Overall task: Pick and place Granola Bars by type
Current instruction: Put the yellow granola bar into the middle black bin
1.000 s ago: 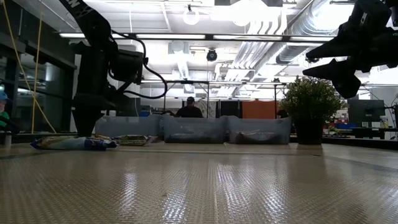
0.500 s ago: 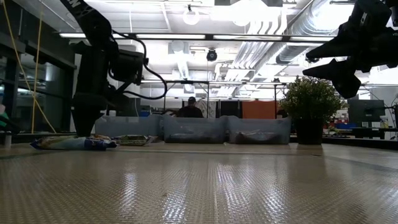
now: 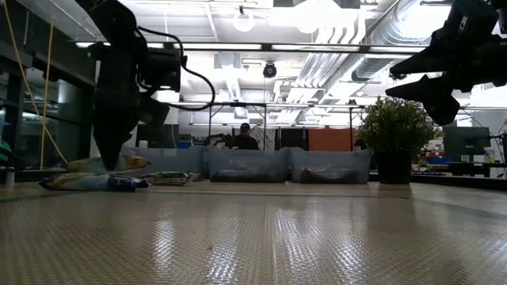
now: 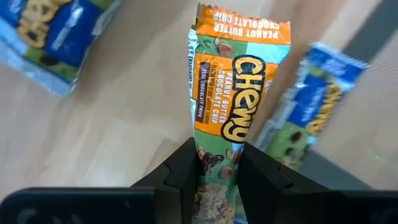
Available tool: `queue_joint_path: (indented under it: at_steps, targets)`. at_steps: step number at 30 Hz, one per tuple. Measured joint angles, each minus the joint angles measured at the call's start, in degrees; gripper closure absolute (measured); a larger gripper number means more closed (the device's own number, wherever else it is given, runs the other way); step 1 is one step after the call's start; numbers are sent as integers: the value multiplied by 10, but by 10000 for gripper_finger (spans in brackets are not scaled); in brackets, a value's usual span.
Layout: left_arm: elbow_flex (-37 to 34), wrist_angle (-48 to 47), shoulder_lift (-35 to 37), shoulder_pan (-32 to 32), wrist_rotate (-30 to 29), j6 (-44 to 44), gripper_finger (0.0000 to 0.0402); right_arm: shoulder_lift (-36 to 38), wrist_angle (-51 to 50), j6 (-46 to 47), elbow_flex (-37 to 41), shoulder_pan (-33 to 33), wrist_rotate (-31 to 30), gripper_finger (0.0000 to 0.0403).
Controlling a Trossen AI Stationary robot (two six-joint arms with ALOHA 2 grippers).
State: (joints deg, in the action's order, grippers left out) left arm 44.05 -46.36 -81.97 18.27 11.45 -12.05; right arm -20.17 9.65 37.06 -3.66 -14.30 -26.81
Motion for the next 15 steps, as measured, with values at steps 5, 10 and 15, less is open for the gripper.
queue_joint_path:
  at_steps: [5,10,15]
  targets:
    - [0,13,19,0,51,-2,307,0,-3,0,0,0,0,226]
    - [1,64,49,0,125,-3,307,0,-6,0,0,0,0,226]
    - [2,153,83,0,207,-27,307,0,-9,0,0,0,0,226]
